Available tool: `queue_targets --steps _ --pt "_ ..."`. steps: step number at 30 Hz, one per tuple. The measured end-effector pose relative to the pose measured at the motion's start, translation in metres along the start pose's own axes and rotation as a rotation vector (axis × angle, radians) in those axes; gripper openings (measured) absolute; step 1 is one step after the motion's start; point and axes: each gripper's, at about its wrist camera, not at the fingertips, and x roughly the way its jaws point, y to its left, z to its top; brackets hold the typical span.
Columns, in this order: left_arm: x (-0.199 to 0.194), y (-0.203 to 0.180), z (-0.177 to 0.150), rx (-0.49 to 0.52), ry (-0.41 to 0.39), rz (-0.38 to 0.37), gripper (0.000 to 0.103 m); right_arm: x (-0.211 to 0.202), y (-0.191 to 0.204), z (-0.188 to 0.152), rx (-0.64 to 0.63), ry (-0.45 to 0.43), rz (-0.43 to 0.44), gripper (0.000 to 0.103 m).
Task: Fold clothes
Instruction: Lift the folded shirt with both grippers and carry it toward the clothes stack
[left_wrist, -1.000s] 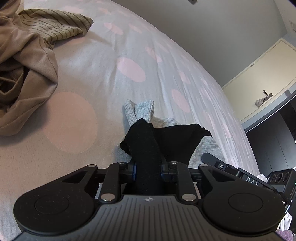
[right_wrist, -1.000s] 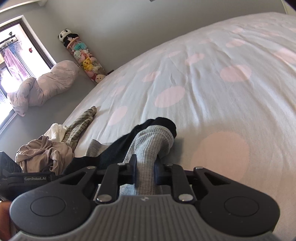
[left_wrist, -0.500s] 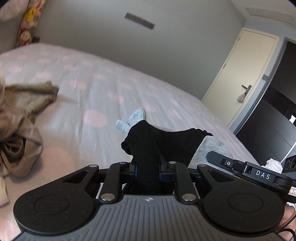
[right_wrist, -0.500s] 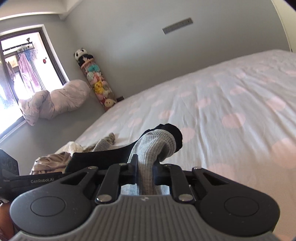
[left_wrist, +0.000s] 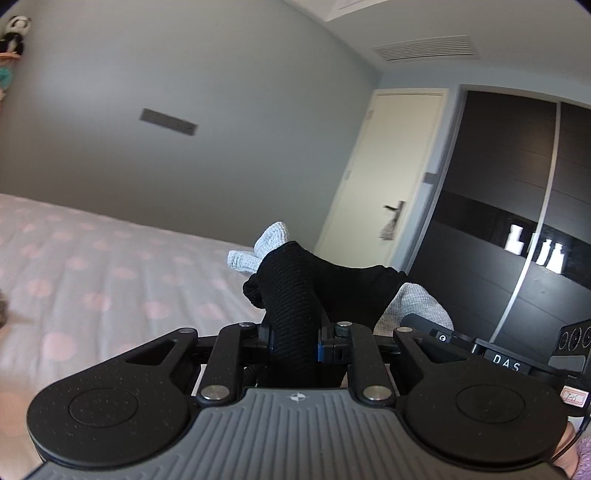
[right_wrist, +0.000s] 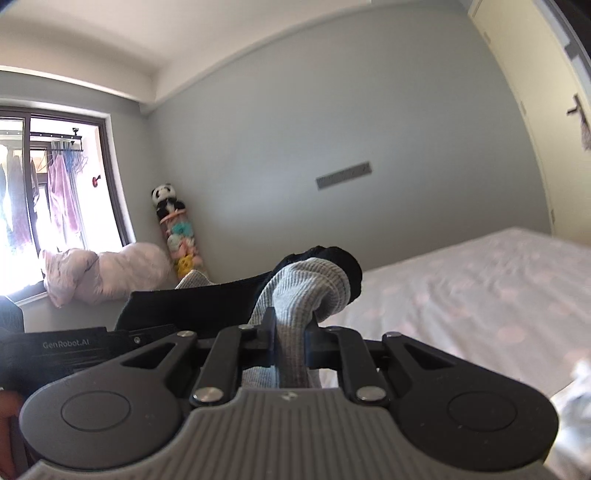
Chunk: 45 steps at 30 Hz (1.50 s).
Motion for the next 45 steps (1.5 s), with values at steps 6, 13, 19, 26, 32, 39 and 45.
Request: queue_targets --steps 6,13,19,26,32,39,45 --pt "0.045 -0.085 0.004 -0.004 0.035 -0.132 0.016 -0.082 -0.057 0.052 -0.031 -0.059 -0.084 0.015" --pt "0.099 -0.174 -0.012 0.008 0.097 -0.271 0.016 -0.166 -0.123 0.096 -0.089 -0.063 -0.208 0.015" --pt "0.133 -0.224 -0.048 -0.012 0.156 -0.341 0.016 -0.210 -0.175 0.117 -0.124 -0.022 -0.309 0.016" --pt "0.182 -0.242 -0.087 -0.098 0.256 -0.370 0.016 -0.216 -0.232 0.124 -0.158 0.120 -0.392 0.016" --pt "0.227 -0.229 -0.087 -0.110 0.312 -0.328 0.016 -0.174 -0.280 0.121 -0.115 0.200 -0.393 0.016" --pt "0.274 -0.187 -0.109 -0.181 0.407 -0.230 0.016 -0.089 -0.328 0.103 -0.093 0.339 -0.343 0.016" --pt "0.302 -0.156 -0.131 -0.251 0.492 -0.189 0.016 -0.038 -0.359 0.076 -0.035 0.480 -0.328 0.016"
